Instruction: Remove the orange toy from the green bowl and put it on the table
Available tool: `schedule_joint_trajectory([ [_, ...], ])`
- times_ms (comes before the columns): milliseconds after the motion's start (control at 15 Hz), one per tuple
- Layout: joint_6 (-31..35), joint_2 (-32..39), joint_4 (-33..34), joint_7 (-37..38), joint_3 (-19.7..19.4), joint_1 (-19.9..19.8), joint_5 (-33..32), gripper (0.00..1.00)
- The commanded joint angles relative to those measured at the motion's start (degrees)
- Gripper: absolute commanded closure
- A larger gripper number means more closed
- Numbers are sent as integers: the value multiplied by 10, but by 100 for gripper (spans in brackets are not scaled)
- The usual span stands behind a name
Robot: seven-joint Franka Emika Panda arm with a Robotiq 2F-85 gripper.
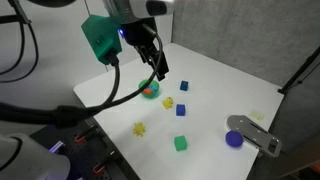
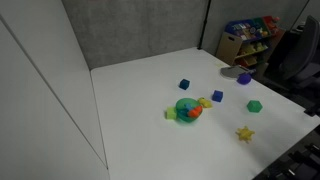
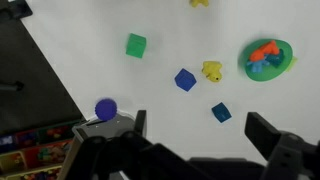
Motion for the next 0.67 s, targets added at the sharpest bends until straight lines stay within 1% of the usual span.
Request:
schedule_joint_trajectory([
  [0,-2,1,1,-3,5,-6,4,0],
  [267,-2,1,1,-3,5,-6,4,0],
  [600,-6,37,30,4,20,14,20,0],
])
